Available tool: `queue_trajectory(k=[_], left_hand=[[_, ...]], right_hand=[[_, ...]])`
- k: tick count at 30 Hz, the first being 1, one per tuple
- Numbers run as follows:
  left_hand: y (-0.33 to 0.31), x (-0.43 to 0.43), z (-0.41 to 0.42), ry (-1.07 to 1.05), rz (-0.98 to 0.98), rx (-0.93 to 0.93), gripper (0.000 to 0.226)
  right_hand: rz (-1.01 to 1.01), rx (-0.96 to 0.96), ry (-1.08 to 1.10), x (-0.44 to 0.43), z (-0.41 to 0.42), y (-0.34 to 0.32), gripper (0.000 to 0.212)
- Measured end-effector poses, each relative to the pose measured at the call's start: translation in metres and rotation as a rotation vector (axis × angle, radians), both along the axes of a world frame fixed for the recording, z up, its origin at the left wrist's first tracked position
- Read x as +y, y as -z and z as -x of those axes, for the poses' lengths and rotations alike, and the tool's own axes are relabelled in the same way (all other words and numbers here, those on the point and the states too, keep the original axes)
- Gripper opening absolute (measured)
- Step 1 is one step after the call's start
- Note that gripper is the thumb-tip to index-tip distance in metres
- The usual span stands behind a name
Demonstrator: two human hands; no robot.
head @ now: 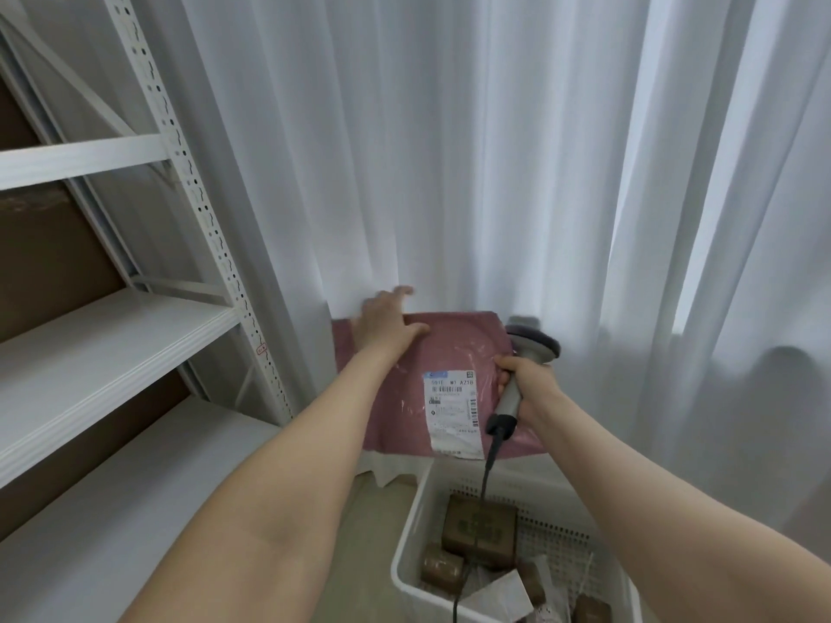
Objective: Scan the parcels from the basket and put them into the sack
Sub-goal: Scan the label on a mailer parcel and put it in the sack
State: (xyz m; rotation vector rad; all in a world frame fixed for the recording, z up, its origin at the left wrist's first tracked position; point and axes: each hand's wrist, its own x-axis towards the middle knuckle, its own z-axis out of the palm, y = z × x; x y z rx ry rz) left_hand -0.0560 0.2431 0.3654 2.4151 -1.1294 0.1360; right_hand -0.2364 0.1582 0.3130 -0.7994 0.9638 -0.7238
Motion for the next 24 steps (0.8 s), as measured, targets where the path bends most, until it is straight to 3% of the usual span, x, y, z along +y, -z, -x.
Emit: queue_trajectory(k=[2,4,6,9,12,14,19,24], left_hand=[[0.013,0.015,-0.01,-0.277,0.167,0.128,0.102],[0.03,0.031,-0.02,-0.404,0.32,0.541,0.124],[0.048,0.039,-0.022,-0.377,0.424,0.884,0.124],[0.06,0.042,-0.009,-0.232,0.452,1.12,0.095],[0.054,0.042,-0.003,-0.141,0.425,1.215,0.055],[0.051,0.039,-0.002,-0.134,0.463,1.251,0.044],[0.064,0.02,-0.002,-0.301,0.684,1.089,0.051],[0.081,0.011,-0.006,-0.463,0.7,0.999,0.058]], right_hand=[[-0.081,-0.078,0.046,-0.007,0.006,-0.002,0.018],[-0.157,-0.144,0.059,-0.014,0.012,-0.005,0.018],[-0.209,-0.207,0.046,-0.019,0.015,-0.008,0.02],[-0.225,-0.237,0.027,-0.025,0.018,-0.01,0.02],[-0.189,-0.146,0.076,-0.03,0.019,-0.008,0.019],[-0.171,-0.117,0.112,-0.029,0.018,-0.006,0.016],[-0.062,-0.031,0.165,-0.022,0.019,0.005,0.009],[0.088,0.105,-0.155,-0.011,0.028,0.011,0.013]])
